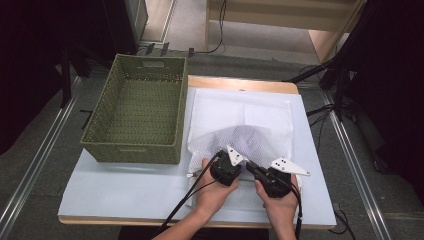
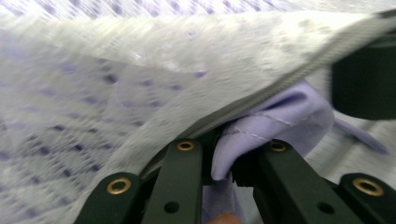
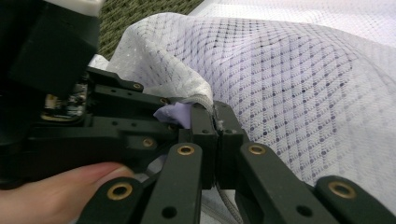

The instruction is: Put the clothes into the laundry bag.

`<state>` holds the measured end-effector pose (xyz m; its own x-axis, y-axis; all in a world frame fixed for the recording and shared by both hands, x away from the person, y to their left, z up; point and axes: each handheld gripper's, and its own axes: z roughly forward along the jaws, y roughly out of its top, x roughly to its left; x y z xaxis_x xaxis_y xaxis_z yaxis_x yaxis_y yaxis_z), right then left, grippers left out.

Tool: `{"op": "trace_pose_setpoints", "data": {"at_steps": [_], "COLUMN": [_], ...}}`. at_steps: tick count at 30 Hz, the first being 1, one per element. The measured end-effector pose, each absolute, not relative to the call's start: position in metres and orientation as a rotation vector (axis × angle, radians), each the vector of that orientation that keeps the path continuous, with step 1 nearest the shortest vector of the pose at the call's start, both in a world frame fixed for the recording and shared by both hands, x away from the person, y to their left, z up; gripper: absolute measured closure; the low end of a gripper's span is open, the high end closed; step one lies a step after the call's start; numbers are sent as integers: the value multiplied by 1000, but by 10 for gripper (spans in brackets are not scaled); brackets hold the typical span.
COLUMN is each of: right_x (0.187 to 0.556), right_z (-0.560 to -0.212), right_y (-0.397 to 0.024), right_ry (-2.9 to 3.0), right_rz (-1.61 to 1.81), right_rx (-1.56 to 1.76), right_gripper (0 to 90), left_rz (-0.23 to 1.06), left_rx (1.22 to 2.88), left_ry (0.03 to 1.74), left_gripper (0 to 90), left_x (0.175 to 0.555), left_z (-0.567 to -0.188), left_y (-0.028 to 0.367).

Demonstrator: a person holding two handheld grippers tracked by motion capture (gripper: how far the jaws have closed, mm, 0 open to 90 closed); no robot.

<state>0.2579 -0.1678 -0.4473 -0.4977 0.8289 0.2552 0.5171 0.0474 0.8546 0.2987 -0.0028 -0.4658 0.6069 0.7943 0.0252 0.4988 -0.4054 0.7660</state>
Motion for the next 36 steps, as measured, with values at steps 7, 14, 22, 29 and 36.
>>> {"op": "trace_pose_setpoints", "data": {"at_steps": [7,14,22,29,36], "right_x": [260,261,260,262,261], "right_z": [-450,-450,-449,-449,-450], "right_y": [-166,-169,-169,-168,-167], "right_ry": [2036,2024,2021,2023,2029], "right_rz": [1417,1430,1442,1444,1428], "right_rx": [1375,1378,1372,1372,1383], "right_gripper": [897,897,897,897,897], "left_rz": [551,398,365,369,332], "left_rx": [2027,2076,2089,2042,2037], "left_ry": [1062,957,905,935,1041], "left_gripper": [777,537,438,495,609], "left_x": [304,276,253,259,286], "left_z": [-465,-445,-439,-442,-460], "left_y": [5,17,37,27,8]}}
